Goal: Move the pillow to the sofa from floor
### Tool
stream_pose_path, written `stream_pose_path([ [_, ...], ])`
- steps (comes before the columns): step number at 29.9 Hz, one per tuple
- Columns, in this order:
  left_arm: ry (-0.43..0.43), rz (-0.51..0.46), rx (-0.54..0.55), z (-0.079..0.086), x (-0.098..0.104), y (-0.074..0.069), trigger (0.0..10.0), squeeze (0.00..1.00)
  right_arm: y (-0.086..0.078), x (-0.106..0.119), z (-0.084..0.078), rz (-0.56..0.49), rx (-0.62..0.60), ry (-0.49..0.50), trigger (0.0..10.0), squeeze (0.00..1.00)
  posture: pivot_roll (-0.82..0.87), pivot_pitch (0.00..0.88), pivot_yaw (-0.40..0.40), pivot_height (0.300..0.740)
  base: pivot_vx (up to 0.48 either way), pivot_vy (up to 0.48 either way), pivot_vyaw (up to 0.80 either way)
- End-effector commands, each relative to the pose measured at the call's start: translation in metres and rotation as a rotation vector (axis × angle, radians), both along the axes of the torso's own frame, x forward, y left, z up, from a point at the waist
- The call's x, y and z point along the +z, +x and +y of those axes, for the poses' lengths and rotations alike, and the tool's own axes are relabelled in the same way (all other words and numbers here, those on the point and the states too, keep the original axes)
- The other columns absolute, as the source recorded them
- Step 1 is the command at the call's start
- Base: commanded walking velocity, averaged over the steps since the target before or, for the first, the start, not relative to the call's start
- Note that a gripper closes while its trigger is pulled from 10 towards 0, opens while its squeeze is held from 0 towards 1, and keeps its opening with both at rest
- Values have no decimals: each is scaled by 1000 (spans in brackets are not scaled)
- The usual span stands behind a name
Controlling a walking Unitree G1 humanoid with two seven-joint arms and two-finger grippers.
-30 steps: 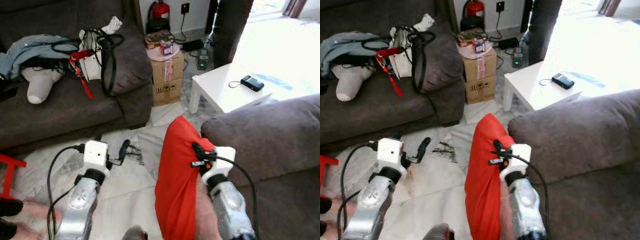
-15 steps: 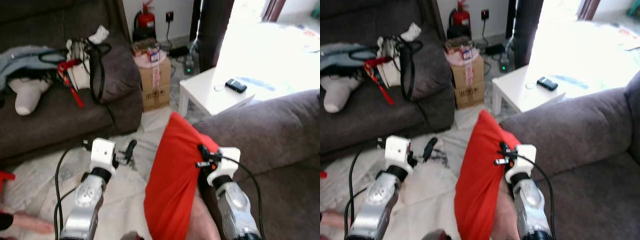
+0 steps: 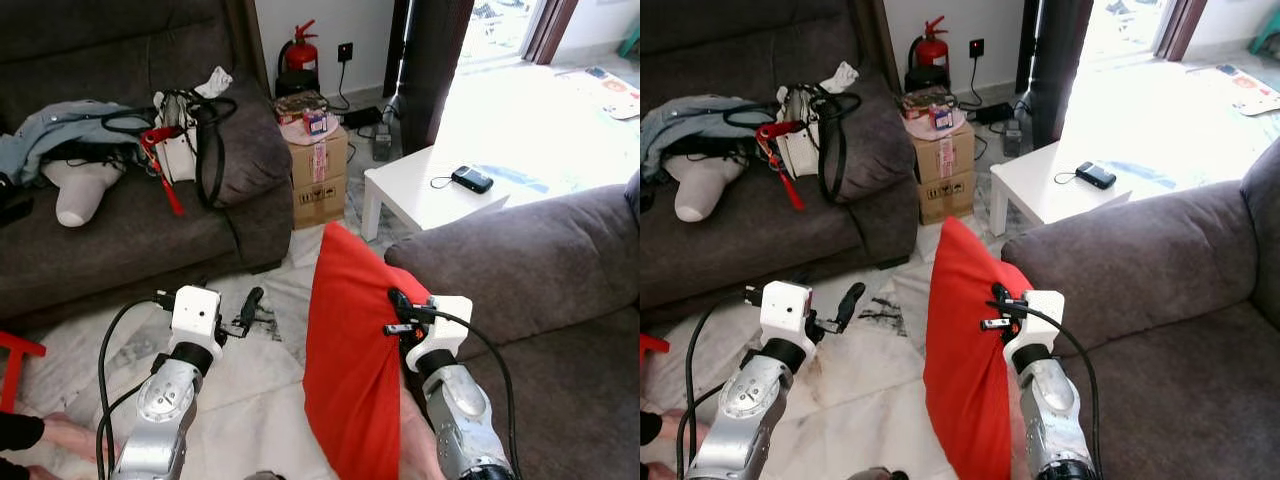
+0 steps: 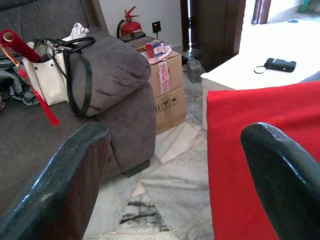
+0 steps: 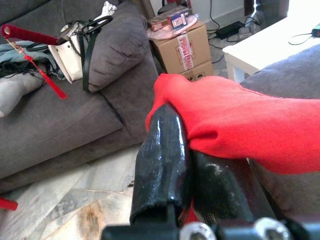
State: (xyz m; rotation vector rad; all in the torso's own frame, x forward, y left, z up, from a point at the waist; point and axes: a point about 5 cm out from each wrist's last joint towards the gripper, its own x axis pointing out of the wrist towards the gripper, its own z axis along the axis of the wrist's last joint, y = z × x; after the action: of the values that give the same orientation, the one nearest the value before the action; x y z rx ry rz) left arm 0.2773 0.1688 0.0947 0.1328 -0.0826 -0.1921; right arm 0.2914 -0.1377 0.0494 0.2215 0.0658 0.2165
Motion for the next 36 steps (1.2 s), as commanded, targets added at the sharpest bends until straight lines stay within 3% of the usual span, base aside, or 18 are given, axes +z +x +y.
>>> stream_pose_path([
  [1, 6, 16, -1, 0, -4, -2, 10000, 0, 10, 24, -2, -129, -14, 3, 10000, 0, 97, 107, 33, 740, 0, 0, 0],
  [7, 1, 16, -2, -1, -4, -2, 10000, 0, 11, 23, -5, -123, -25, -4, 10000, 0, 95, 101, 28, 740, -86, 0, 0],
  [36, -4, 18, -24, -10, -9, -2, 10000, 0, 11, 20, -14, -109, -56, -15, 10000, 0, 69, 43, 12, 740, -297, 0, 0],
])
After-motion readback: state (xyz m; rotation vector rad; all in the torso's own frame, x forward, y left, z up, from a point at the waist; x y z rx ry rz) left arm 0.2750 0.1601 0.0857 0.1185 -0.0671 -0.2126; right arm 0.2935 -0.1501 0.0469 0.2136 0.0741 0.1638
